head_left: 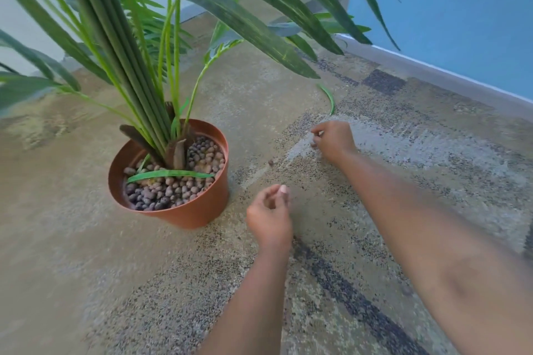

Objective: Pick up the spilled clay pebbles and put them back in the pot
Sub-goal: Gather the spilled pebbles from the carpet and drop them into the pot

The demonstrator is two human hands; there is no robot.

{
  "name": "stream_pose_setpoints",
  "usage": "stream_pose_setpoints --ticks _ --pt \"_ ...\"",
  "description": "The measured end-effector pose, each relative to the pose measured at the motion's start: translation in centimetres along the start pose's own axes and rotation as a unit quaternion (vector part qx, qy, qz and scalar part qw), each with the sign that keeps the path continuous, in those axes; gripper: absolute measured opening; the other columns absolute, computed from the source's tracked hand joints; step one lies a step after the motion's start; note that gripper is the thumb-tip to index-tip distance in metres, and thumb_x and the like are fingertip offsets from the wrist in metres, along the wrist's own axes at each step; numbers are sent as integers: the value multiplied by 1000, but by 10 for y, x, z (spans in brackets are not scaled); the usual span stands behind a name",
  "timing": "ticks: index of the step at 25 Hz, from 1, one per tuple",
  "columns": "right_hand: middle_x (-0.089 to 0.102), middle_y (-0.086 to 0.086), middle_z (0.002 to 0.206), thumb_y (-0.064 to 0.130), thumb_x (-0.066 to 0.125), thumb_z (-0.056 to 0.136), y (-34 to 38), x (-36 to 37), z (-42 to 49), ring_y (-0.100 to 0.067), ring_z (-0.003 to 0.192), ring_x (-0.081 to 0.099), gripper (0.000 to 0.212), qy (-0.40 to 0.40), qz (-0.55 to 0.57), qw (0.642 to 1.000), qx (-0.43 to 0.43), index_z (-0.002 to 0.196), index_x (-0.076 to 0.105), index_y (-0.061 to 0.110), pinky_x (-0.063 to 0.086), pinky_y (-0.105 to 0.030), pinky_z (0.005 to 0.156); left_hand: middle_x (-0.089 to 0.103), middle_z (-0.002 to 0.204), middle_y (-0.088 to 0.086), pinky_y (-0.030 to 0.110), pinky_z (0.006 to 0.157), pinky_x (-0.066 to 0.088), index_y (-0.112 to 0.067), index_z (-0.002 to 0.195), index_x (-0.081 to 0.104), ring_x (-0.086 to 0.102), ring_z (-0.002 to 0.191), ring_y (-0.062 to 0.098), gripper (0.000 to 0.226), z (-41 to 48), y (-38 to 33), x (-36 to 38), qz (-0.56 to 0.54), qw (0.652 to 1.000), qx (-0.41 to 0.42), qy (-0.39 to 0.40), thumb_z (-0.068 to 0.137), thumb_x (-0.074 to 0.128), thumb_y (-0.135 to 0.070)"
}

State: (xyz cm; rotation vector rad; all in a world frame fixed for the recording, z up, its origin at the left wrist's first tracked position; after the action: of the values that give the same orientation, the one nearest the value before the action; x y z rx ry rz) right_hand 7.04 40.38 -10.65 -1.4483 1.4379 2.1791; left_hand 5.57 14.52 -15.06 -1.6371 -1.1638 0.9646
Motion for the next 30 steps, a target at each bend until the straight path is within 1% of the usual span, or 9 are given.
stream_pose_setpoints --ticks 4,7,10,13,16,20,23,27,30 --pt "71 -16 95 -2 59 88 5 31 9 -30 88 68 17 37 -65 997 22 96 74 2 58 -38 81 76 82 4 23 67 59 -21 91 69 75 77 17 12 2 -21 -70 -118 985 33 -121 84 75 -13" --pt "68 -14 80 -4 56 89 6 43 6 -26 75 63 16 28 -116 992 37 90 72 0 56 -32 67 76 84 6 37 74 62 -27 90 71 75 80 22 13 -9 -37 -98 -97 980 95 -147 83 76 -17" --pt "54 -11 66 -4 49 91 9 40 -1 -21 59 50 19 9 -144 987 71 84 66 -5 39 -26 49 77 90 8 43 78 61 -27 95 73 74 85 24 14 -25 -77 -125 -94 961 185 -186 83 76 -20" --pt "62 -25 85 -4 45 93 2 25 6 -35 77 61 21 -25 -150 983 100 94 64 -11 51 -36 66 76 91 6 26 74 60 -10 102 74 73 82 11 19 -33 -134 -171 -53 914 306 -259 84 76 -15" --pt "69 -27 95 -1 61 90 10 13 3 -36 86 66 15 -28 -82 989 118 99 70 -9 56 -40 76 75 86 1 14 68 55 -9 101 74 69 71 2 19 -20 -159 -222 49 883 331 -328 85 74 -19" --pt "74 -11 87 4 74 82 64 57 -26 -23 75 68 14 75 -13 997 -26 95 74 0 50 -24 74 78 92 3 27 78 58 -15 103 76 72 79 14 21 24 -145 -213 275 902 237 -233 84 73 -24" --pt "67 -16 65 -4 67 82 82 86 -44 -22 61 62 19 119 -103 983 -90 71 75 8 51 -26 64 78 88 1 36 79 59 -22 109 74 72 80 18 31 35 -141 -188 353 891 227 -171 81 75 -35" --pt "42 -5 54 -13 56 73 96 97 -61 -17 51 44 22 162 -179 962 -126 60 58 5 38 -25 52 75 104 2 32 91 52 -17 116 70 68 97 20 34 33 -141 -188 354 889 227 -182 82 73 -22" --pt "59 -10 55 -8 58 81 110 61 -61 -23 52 60 23 86 -68 985 -130 63 67 1 53 -30 55 73 100 1 35 86 50 -14 102 73 63 96 20 18 3 -148 -188 310 877 276 -240 85 67 -12"
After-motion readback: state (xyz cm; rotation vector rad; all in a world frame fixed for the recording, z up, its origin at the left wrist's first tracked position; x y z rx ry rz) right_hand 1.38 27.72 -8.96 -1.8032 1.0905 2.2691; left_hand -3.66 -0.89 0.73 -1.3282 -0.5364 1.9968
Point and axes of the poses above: each hand's wrist, its own z-axis towards the middle knuckle, its own x-axis out of the palm, y = z × x, the point moved 9 cm from there along z, towards the middle knuckle
